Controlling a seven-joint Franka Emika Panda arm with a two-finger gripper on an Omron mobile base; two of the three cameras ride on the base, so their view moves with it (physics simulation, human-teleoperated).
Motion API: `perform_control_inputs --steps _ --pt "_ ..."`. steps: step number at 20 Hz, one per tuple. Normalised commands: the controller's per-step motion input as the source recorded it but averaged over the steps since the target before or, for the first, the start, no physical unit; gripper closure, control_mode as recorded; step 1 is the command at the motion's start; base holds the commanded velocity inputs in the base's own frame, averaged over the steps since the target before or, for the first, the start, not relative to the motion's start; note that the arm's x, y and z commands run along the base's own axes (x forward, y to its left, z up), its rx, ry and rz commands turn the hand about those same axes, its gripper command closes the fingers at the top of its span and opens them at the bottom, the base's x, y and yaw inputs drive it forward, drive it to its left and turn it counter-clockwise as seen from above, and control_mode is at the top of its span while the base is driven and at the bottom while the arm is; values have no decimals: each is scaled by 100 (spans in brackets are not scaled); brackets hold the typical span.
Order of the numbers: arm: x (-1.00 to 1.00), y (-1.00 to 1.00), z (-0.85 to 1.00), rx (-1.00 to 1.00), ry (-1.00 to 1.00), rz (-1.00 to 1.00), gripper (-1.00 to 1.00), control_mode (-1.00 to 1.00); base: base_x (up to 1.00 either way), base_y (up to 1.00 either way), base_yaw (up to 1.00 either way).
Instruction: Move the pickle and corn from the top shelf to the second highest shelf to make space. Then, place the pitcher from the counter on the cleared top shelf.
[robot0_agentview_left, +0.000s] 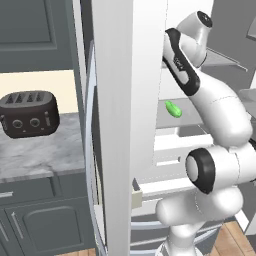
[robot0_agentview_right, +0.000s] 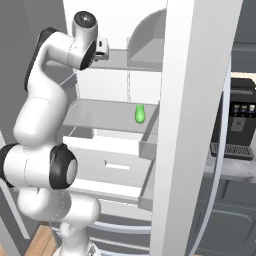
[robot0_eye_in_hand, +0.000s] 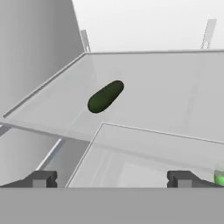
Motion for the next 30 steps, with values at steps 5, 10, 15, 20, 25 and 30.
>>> perform_control_inputs --steps 5,10,15,20,25,30 --pt "43 39 0 -1 0 2 -100 -100 0 0 0" --pt "37 24 0 0 3 0 -100 -100 0 0 0" --pt "38 16 -1 0 4 0 -100 -100 0 0 0" --pt "39 20 -14 0 8 0 -100 -100 0 0 0" --pt "39 17 -10 0 6 0 -100 -100 0 0 0" --pt "32 6 -7 0 3 0 -100 -100 0 0 0"
